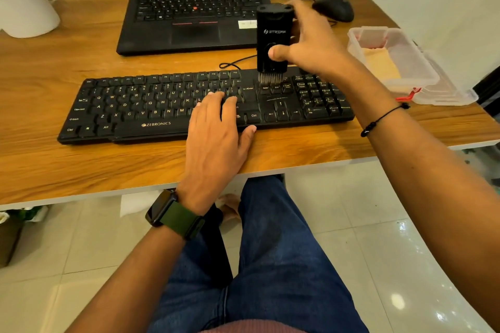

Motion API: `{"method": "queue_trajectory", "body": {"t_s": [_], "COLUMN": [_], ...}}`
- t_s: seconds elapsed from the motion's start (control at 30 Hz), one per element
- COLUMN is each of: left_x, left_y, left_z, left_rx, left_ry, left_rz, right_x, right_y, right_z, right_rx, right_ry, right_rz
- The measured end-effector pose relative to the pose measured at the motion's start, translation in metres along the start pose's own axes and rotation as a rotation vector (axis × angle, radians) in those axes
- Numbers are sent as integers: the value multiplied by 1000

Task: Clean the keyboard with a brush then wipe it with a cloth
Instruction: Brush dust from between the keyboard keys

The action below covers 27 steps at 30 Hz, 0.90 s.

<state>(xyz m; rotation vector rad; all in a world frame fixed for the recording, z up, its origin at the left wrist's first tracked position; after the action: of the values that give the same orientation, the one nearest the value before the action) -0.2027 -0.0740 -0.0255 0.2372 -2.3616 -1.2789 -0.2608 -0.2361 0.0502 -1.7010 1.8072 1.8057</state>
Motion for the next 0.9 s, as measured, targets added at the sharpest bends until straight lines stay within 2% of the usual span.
{"method": "queue_trajectory", "body": {"t_s": [0.1, 0.27, 0.37, 0.5, 0.67, 0.9], "left_x": [0, -4, -7, -14, -32, -84], "left_y": [1, 1, 3, 6, 15, 38], "left_z": [0, 0, 0, 1, 3, 18], "left_rx": [20, 53, 70, 72, 82, 119], "left_ry": [7, 38, 60, 90, 95, 216], "left_rz": [3, -16, -16, -7, -73, -134], "right_x": [3, 13, 10, 16, 25, 27], "right_y": [12, 5, 13, 10, 24, 20], "right_z": [2, 12, 13, 9, 3, 16], "right_rx": [109, -7, -4, -9, 157, -3], "right_ry": [-1, -39, -43, -44, -72, -105], "right_rz": [-24, -81, -163, -74, -8, -95]}}
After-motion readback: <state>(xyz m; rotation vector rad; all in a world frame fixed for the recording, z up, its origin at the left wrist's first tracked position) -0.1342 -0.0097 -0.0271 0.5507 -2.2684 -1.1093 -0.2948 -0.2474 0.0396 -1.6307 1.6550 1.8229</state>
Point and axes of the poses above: each hand's wrist, its own z-axis away from the middle knuckle, its own y-axis out of the back of the hand, x = y × z, the point moved 8 cm from there along -z, towards the middle knuckle, and after that the axes turned 8 degrees about x, right-handed, at the moved point
